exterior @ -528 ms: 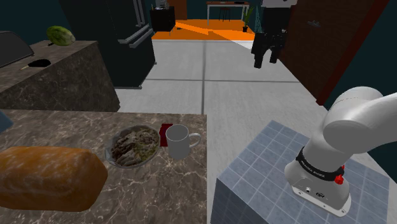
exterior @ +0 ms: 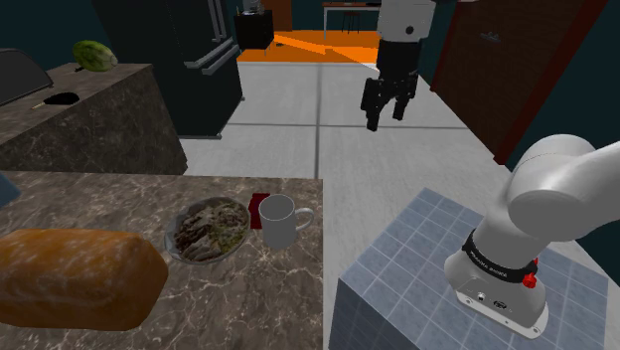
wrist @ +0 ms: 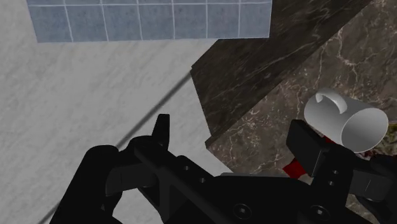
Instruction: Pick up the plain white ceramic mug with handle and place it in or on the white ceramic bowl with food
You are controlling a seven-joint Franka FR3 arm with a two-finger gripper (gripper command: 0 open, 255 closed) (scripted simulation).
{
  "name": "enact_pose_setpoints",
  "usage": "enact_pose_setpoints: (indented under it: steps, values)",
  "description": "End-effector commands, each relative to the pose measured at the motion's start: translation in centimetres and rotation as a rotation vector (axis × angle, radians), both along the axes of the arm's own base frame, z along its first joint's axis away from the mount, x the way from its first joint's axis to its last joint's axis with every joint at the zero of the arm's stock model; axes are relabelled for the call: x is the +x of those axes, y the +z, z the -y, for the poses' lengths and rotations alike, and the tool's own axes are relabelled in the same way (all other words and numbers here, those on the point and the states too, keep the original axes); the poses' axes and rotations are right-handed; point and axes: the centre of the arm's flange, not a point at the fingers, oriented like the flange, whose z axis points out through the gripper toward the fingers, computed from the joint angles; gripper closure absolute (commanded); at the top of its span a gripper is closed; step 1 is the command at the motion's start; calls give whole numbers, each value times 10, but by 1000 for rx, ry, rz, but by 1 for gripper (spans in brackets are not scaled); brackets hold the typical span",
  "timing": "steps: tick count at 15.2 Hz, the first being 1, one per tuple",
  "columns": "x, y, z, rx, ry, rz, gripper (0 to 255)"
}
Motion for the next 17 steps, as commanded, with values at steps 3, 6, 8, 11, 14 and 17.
enact_pose_setpoints:
  steps: [3,6,8,11,14,17]
  values:
    - [13,-25,-45,-12,17,29,0]
    - [22,-45,-78,-22,30,49,0]
    - [29,-58,-101,-29,39,62,0]
    - [38,-78,-134,-39,52,82,0]
    - [47,-98,-168,-49,66,102,0]
    - [57,-118,-201,-59,79,122,0]
